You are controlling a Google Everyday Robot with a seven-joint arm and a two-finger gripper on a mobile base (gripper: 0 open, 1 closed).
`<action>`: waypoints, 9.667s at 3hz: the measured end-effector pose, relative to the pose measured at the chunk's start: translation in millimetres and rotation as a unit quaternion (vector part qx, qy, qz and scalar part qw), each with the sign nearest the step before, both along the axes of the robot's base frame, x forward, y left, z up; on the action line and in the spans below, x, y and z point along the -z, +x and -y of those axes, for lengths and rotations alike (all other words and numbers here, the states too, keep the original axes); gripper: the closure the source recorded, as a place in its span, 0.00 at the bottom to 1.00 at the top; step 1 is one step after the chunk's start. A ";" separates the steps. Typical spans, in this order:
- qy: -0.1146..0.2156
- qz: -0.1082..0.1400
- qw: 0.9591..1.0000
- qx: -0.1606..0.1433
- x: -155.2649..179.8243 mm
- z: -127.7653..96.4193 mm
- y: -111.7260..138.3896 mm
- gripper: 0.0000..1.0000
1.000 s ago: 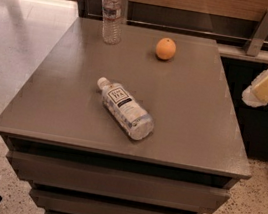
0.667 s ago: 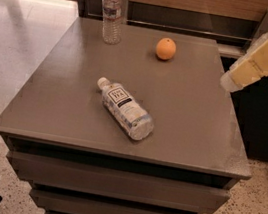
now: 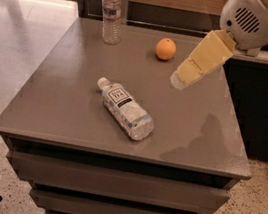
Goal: Place blue plastic bottle upright
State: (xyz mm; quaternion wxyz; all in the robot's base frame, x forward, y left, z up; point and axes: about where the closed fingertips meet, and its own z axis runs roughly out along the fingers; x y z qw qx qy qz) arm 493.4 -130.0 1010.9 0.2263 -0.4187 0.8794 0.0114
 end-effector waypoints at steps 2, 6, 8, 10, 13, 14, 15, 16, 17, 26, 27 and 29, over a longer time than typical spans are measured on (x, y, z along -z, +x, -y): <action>-0.065 -0.063 0.996 -0.028 44.6 -64.3 4.6 0.00; -0.091 -0.128 0.987 0.025 116.3 -117.7 27.8 0.00; -0.052 -0.164 0.982 0.077 162.3 -126.0 36.5 0.00; -0.033 -0.181 0.979 0.085 190.1 -132.9 36.5 0.18; -0.045 -0.185 0.980 0.066 194.0 -146.6 37.8 0.88; -0.045 -0.184 0.980 0.066 194.1 -147.1 37.6 1.00; -0.045 -0.184 0.980 0.066 194.1 -147.1 37.6 1.00; -0.047 -0.146 0.987 0.058 170.0 -141.1 37.2 1.00; -0.043 -0.101 0.993 0.050 137.3 -128.3 33.7 1.00; 0.372 0.216 0.883 -0.188 101.8 -151.4 66.4 1.00; 0.389 0.213 0.875 -0.193 109.3 -152.0 75.6 1.00; 0.421 0.212 0.861 -0.191 119.4 -145.1 80.0 1.00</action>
Offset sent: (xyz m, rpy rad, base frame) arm 0.0033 0.0988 -0.0788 -0.1837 0.2415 0.1289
